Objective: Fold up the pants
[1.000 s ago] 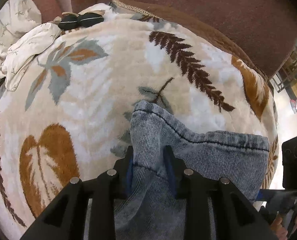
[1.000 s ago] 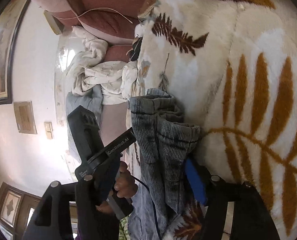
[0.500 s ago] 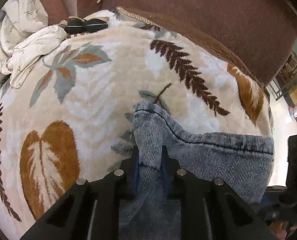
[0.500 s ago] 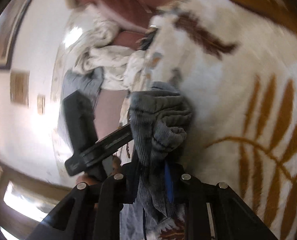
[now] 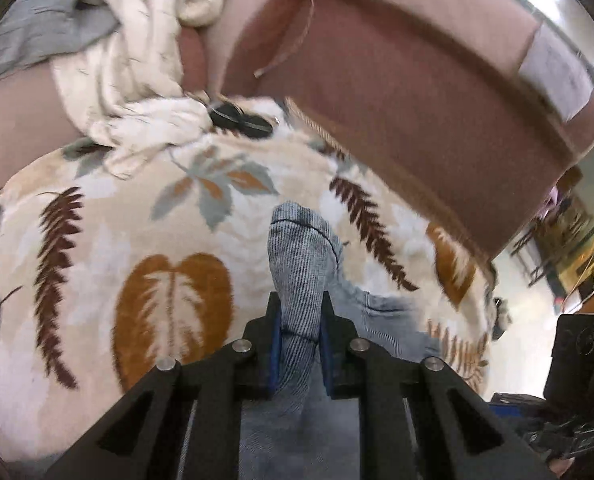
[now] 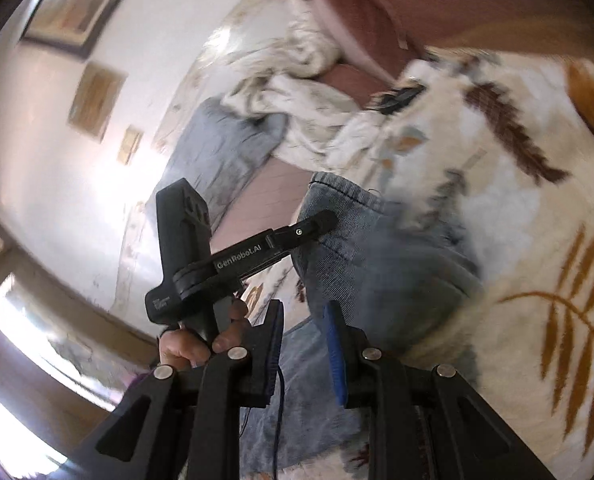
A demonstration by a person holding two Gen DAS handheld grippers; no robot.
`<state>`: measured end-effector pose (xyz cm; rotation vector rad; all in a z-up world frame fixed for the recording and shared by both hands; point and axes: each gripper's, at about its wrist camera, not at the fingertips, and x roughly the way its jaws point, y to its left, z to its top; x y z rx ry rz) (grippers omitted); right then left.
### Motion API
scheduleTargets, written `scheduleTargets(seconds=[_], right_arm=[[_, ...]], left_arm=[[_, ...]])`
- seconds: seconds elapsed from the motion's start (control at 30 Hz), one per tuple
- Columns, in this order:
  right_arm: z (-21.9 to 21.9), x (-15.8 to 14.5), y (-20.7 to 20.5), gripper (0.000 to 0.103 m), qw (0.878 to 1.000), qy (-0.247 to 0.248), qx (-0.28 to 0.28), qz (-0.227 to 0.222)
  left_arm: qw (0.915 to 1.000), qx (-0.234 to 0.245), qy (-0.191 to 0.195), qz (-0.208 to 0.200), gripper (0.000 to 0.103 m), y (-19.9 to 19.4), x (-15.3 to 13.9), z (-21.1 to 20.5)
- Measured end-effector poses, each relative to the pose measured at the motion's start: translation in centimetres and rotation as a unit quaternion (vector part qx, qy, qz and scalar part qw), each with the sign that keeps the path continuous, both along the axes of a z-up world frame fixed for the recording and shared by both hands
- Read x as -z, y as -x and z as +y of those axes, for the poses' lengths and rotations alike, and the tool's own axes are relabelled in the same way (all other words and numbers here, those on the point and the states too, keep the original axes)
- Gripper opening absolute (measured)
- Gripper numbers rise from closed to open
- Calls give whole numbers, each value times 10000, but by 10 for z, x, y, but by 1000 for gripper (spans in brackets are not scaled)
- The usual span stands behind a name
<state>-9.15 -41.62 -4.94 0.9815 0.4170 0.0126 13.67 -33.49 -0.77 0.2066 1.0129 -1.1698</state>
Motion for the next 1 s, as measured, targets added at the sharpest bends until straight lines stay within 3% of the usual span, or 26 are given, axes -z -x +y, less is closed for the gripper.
scheduleTargets(seconds=[0.1, 0.2, 0.23, 0.27, 0.33, 0.4, 0.57, 0.73, 0.83, 1.0], right_arm=[[18, -5, -8, 23, 9996, 177, -189, 88], [5, -2, 4, 26, 9997, 41, 205, 114], [-2, 2, 9, 31, 9992, -128, 334, 173], [-9, 8, 14, 49, 9982, -365, 423, 224], [-21, 21, 21, 68, 9944, -740, 662, 374], [-31, 30, 28, 68, 9903, -830, 925, 615], [-47, 43, 29, 69, 9856, -1230, 953, 658], [-56, 33, 42, 69, 9872, -1210, 1039, 63], [-57, 37, 25, 70, 9887, -1348, 660, 37], [-84, 46, -1, 70, 9861, -1501, 702, 155]], left_arm=[[9999, -157, -11, 2, 16, -3, -2, 25], [9997, -231, -93, 21, 16, -2, 3, 38], [9997, -229, -126, 25, 16, 0, 4, 40], [9997, -214, -140, 20, 16, 1, 5, 39], [9997, -180, -162, -39, 16, 4, 4, 34], [9999, -100, -119, -51, 16, 8, 1, 27], [9996, 201, -45, -206, 16, 17, -10, 6], [9982, 537, 46, -268, 16, 24, -17, -11], [9967, 745, 157, -293, 16, 30, -21, -15], [9941, 983, 314, -329, 16, 36, -27, -11]])
